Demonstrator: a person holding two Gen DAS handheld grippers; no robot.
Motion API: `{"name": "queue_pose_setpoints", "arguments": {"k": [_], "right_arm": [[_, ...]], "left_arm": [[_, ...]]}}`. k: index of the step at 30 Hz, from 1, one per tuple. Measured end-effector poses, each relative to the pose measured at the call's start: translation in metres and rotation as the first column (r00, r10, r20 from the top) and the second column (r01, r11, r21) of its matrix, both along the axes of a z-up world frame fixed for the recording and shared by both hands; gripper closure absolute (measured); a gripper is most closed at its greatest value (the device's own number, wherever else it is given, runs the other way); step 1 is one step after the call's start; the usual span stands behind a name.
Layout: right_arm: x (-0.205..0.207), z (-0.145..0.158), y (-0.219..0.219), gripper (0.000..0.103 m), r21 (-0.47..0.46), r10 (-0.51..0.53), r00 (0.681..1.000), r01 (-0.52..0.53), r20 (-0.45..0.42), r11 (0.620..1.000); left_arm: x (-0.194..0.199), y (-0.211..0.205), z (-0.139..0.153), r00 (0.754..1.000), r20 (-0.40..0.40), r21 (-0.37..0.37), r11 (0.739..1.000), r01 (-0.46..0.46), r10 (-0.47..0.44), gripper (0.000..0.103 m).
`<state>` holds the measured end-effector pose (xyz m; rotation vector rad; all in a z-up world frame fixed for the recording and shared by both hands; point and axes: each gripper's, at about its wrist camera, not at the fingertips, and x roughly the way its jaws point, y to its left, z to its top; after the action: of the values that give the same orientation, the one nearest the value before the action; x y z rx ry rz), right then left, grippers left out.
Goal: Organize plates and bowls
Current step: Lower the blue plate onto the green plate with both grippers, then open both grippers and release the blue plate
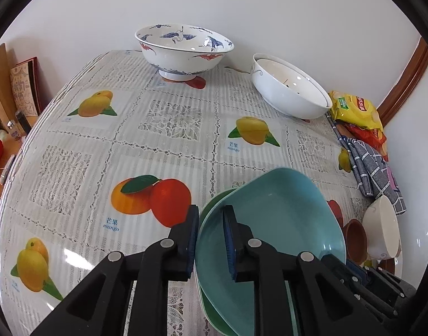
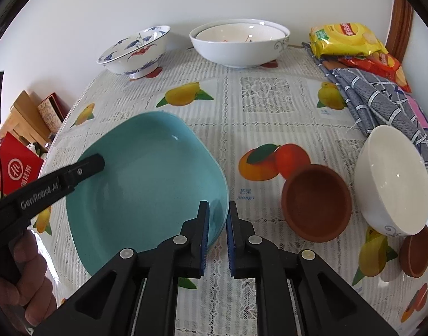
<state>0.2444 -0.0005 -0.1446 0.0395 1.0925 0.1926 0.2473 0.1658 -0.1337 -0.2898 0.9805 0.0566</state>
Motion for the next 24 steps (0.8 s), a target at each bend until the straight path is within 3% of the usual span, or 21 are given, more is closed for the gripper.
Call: {"name": "queue_pose_setpoints", "arguments": {"k": [10, 16, 24], "right_arm": [[-0.008, -0.004, 0.011, 0.083, -0.041, 0.039, 0.999, -0.040, -0.007, 0.998], [-0.015, -0.006, 0.009, 0.082, -0.038, 0.057, 0.998, -0.058, -0.031, 0.998], [-0.028, 0.006, 0.002, 0.082, -0.019, 0.052, 0.999, -0.052, -0.016, 0.998]], "left_arm": [[0.005, 0.006, -0.003, 1.000, -0.017, -0.035, 0.999, 0.016, -0.017, 0.082], [-0.002, 0.005, 0.003, 1.000, -0.014, -0.014, 1.000, 0.017, -0.017, 0.073], [-0.018, -0.002, 0.019, 1.000, 0.000, 0.007, 1.000, 0.026, -0.026, 0.073]]}}
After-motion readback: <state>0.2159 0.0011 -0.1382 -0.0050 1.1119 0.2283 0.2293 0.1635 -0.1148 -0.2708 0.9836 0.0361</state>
